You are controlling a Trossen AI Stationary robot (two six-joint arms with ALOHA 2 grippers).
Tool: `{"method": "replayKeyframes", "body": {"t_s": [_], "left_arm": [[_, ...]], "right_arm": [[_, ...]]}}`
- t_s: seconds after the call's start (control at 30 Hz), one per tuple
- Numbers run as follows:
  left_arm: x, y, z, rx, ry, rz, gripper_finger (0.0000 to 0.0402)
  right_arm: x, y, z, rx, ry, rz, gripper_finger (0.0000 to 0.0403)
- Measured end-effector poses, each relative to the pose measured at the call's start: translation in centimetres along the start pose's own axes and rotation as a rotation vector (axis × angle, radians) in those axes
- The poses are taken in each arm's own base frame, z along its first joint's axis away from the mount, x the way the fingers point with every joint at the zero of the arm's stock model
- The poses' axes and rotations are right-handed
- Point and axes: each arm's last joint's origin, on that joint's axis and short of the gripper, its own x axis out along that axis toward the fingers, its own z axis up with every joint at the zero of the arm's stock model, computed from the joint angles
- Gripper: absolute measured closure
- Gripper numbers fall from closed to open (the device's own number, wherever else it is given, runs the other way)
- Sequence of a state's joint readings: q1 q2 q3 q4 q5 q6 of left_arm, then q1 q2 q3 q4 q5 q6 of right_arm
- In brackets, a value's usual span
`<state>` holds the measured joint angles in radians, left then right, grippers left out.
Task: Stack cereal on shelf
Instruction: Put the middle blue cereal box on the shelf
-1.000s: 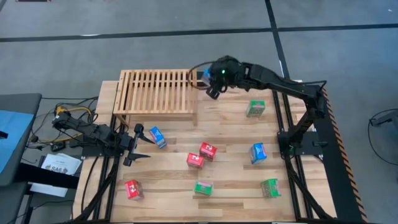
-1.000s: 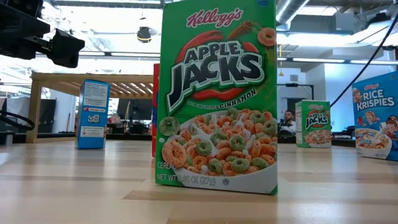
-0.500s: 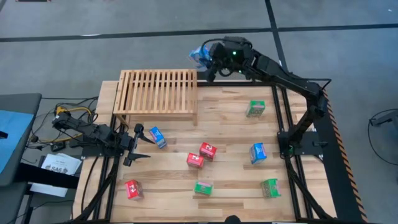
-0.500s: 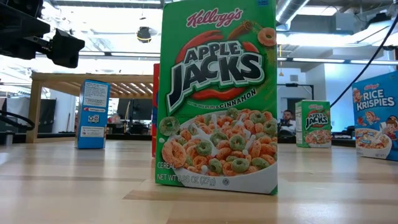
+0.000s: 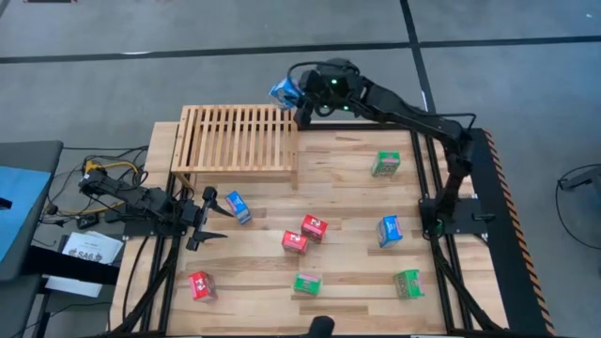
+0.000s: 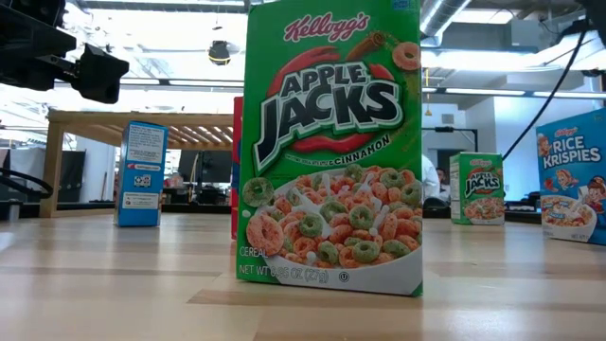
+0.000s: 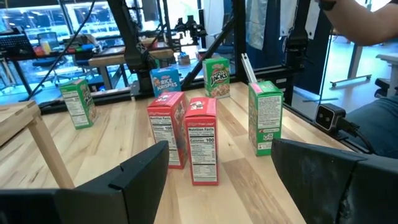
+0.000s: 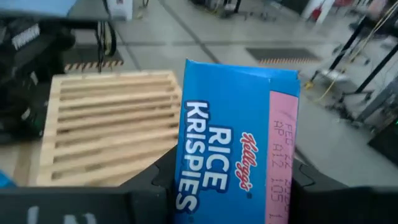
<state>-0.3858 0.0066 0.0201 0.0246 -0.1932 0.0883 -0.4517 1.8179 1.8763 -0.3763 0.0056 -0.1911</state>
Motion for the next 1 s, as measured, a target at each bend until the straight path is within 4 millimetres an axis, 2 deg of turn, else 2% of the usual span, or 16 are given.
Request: {"method": "replayKeyframes", "body": {"t_s": [0.4,1.0], "left_arm": [[0.0,0.0,0.0,-0.003,0.0,0.001,0.0127],[0.0,0.0,0.0,-0.004,0.0,0.002,0.0127]], "right_arm": [[3.2,0.8,-2.3,-0.028,0.194,0.084,0.0227],[3.1,1.4,-3.2,-0.196,0.255,0.22,0.0227]]}}
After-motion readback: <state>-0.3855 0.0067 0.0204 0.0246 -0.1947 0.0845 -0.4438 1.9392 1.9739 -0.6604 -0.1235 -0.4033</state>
